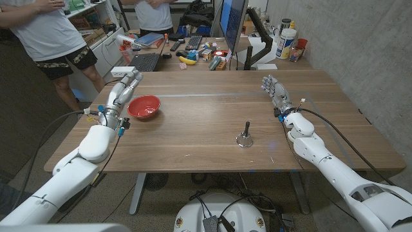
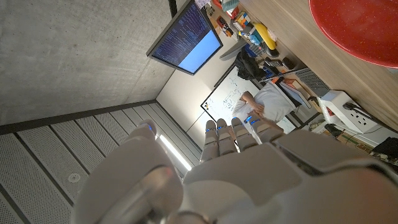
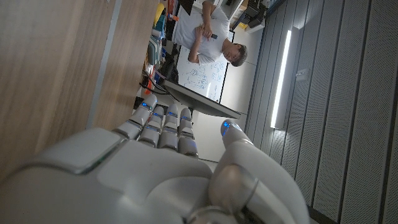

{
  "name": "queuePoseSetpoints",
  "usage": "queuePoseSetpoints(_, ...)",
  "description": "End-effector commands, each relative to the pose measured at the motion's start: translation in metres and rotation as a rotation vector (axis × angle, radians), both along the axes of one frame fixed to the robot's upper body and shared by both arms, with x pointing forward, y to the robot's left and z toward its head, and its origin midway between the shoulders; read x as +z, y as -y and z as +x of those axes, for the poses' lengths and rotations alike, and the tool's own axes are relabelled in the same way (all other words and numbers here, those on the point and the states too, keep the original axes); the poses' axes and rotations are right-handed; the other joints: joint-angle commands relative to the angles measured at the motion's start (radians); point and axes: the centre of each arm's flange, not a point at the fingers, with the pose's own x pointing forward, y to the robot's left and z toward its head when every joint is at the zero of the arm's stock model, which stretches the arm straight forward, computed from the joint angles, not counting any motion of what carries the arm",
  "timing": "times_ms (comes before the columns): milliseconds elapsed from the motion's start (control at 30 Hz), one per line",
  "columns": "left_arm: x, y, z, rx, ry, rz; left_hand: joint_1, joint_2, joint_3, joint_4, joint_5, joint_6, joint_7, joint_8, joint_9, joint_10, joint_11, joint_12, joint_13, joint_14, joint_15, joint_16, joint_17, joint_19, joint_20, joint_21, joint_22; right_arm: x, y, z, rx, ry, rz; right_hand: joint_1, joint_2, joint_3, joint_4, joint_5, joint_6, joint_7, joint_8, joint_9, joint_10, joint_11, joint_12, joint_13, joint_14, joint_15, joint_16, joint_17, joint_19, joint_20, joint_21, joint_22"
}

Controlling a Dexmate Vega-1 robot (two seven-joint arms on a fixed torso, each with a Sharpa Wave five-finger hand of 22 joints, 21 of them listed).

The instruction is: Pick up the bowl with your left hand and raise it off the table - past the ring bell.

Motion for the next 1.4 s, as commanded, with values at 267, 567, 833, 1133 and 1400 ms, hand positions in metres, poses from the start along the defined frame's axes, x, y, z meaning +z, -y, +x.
queuePoseSetpoints(267,-0.002,-0.004,-0.012,0.093,0.013,0.048,0.014,0.000,0.001,-0.010,0.000,0.017,-0.001,0.004,0.005,0.015,-0.004,0.008,0.004,0.011,-0.006,0.007,0.006,0.007,-0.041,0.004,0.005,-0.001,0.002,-0.004,-0.005,0.006,0.003,-0.001,0.004,0.001,-0.005,0.003,0.008,-0.002,-0.004,0.005,0.007,0.000,0.000,0.002,0.002,-0.003,-0.002,0.002,0.007,-0.010,-0.006,0.004)
queuePoseSetpoints(567,-0.002,-0.006,-0.015,0.121,0.008,0.069,0.020,0.002,0.002,-0.013,0.000,0.021,-0.003,0.005,0.006,0.017,-0.006,0.008,0.004,0.013,-0.009,0.007,0.005,0.007,-0.040,0.004,0.005,-0.003,0.001,-0.004,-0.001,0.004,0.003,-0.001,0.003,0.001,-0.006,0.003,0.008,-0.002,-0.004,0.005,0.007,0.000,0.000,0.003,0.003,-0.003,-0.002,0.002,0.009,-0.010,-0.010,0.004)
queuePoseSetpoints(833,-0.003,-0.006,-0.016,0.137,0.009,0.083,0.028,0.006,0.005,-0.016,0.000,0.024,-0.008,0.005,0.006,0.020,-0.011,0.008,0.005,0.015,-0.010,0.006,0.005,0.007,-0.039,0.004,0.005,-0.003,0.002,-0.004,-0.002,0.005,0.004,-0.003,0.003,0.001,-0.005,0.003,0.008,-0.002,-0.004,0.005,0.008,-0.001,0.000,0.003,0.003,-0.003,-0.002,0.002,0.010,-0.010,-0.013,0.004)
queuePoseSetpoints(1133,0.001,-0.006,-0.018,0.155,0.009,0.099,0.036,0.010,0.007,-0.020,0.000,0.029,-0.012,0.005,0.006,0.026,-0.016,0.009,0.005,0.021,-0.015,0.007,0.005,0.010,-0.038,0.005,0.005,-0.004,0.000,-0.002,0.000,0.002,0.004,-0.003,0.003,0.001,-0.006,0.003,0.008,-0.002,-0.004,0.005,0.008,0.000,-0.001,0.003,0.002,-0.002,-0.003,0.002,0.011,-0.010,-0.017,0.004)
queuePoseSetpoints(1400,0.006,-0.006,-0.021,0.195,0.011,0.135,0.045,0.013,0.010,-0.025,0.000,0.030,-0.015,0.005,0.006,0.028,-0.020,0.009,0.005,0.027,-0.020,0.008,0.004,0.012,-0.041,0.005,0.005,-0.003,0.001,0.000,0.000,0.003,0.006,-0.003,0.003,0.002,-0.007,0.003,0.008,-0.002,-0.004,0.005,0.008,0.001,-0.001,0.003,0.001,-0.002,-0.003,0.002,0.011,-0.011,-0.020,0.004)
